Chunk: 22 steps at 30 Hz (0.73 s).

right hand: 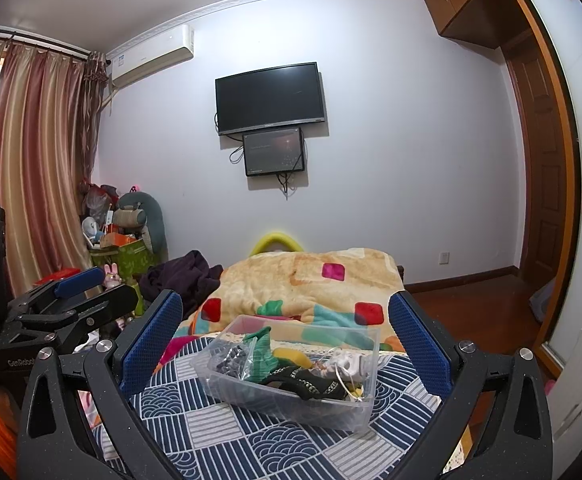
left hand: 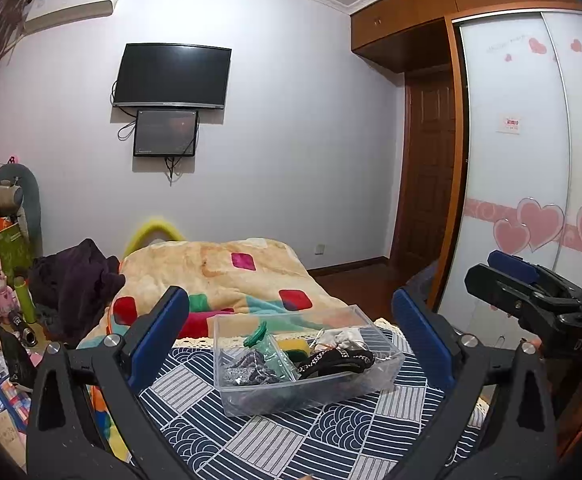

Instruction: Organize soft objects

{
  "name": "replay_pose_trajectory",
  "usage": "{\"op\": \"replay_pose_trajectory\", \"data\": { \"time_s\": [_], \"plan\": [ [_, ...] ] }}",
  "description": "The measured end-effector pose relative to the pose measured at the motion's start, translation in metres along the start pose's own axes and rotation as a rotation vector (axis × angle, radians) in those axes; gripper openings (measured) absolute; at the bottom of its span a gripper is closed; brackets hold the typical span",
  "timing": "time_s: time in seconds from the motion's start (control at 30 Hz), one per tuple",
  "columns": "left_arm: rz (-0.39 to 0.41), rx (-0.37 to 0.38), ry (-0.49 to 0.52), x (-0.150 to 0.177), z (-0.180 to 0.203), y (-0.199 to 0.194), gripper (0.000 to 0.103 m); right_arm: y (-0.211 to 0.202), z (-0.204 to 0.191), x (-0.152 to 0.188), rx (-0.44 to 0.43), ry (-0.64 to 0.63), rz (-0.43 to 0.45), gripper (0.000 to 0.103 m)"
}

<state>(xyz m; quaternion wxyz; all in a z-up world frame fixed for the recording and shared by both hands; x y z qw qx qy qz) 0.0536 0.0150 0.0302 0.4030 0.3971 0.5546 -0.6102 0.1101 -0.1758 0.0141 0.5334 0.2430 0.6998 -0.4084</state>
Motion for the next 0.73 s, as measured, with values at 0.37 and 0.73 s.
{"op": "replay_pose_trajectory", "data": {
  "time_s": [0.37, 0.73],
  "plan": [
    [-0.016, 0.007, -0.003, 0.0012, 0.0015, 0.0052, 0.103, -0.0002, 0.0, -0.0002, -0.001, 0.001, 0.0, 0.103],
    [-0.018, 0.009, -0.008, -0.0005, 0.0034, 0.0056, 0.103, -0.0006, -0.004, 0.0006, -0.004, 0.004, -0.009, 0.103]
  ]
}}
Point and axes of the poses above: each gripper's, at about its wrist camera, not at the fingertips, and y roughly the way its jaws point, z to its right, x to its underside, the point moved 2 cm from there along y, roughly the way its jaws point, and after that the axes turned 9 degrees about -z, right-handed, at the moved point
